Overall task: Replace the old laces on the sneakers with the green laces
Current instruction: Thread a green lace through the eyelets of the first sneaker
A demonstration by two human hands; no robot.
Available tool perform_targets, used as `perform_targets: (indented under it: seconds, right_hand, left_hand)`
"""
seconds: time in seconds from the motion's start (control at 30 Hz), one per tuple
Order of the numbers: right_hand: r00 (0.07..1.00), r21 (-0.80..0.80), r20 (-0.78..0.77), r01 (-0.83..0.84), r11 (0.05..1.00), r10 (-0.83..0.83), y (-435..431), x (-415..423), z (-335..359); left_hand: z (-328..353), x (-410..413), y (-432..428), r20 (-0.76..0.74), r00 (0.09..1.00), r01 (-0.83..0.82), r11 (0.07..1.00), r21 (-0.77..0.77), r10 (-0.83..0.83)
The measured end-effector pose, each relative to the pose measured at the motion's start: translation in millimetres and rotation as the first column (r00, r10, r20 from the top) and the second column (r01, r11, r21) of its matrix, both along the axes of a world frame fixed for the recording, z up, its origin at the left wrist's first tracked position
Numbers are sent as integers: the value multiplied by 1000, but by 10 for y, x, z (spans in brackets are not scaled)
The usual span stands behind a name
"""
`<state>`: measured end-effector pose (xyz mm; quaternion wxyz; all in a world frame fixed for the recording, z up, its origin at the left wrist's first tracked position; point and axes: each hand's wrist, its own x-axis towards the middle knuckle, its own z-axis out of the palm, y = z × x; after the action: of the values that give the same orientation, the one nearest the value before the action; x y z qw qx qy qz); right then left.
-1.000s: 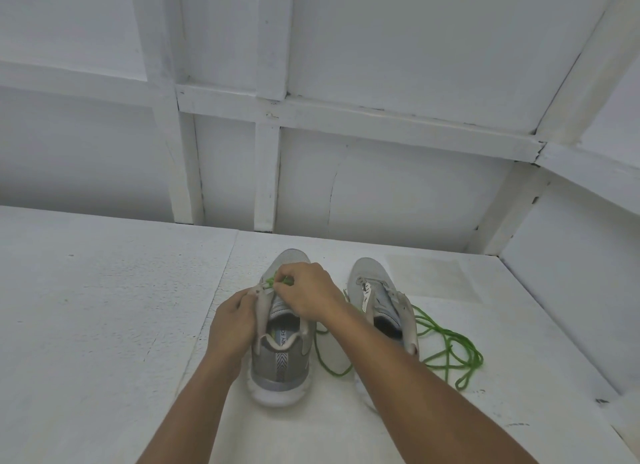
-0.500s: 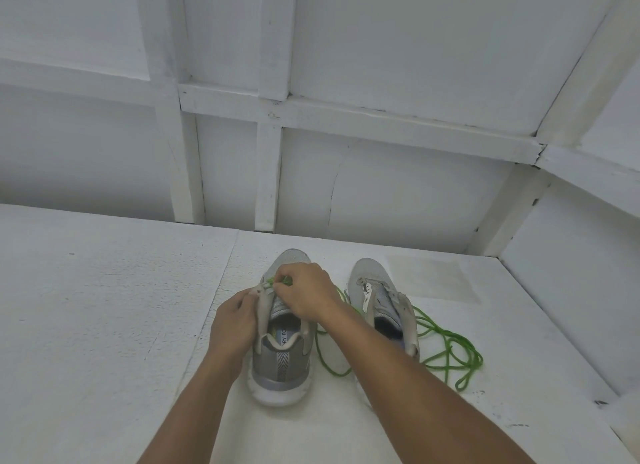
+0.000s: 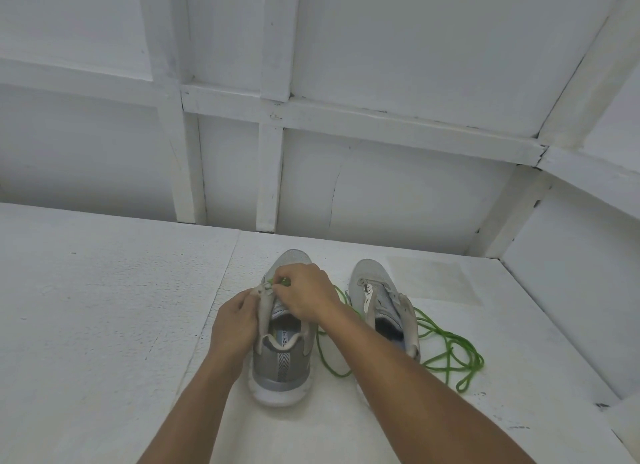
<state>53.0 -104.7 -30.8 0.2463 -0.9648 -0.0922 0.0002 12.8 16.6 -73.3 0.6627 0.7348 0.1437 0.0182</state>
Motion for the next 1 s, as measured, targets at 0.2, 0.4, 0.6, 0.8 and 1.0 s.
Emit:
perform_targets:
  seconds: [0.2,0.4,0.6,0.8,1.0]
  right_hand:
    - [1000,-16,7,4,1000,-4,27,-4,6]
    - [1000,-27,11,24,999,-24,55,-14,20]
    - [999,-79,18,28,997,-27,35,-65,74]
    - [981,-76,193,28,997,-12,-110,-236,69]
    - [935,241,201,242,940,-292,-289,-615,-147]
  left_hand:
    - [-17,19,27,-6,999,36,999,-15,-36]
    - [64,201,106,-67,986,147,983,-110,-155]
    - [23,323,192,24,970,241,968,-69,-240]
    - [217,603,494,194,978,140,939,-314,-81]
    - [956,1066,1159,215,939,30,557,-830,268]
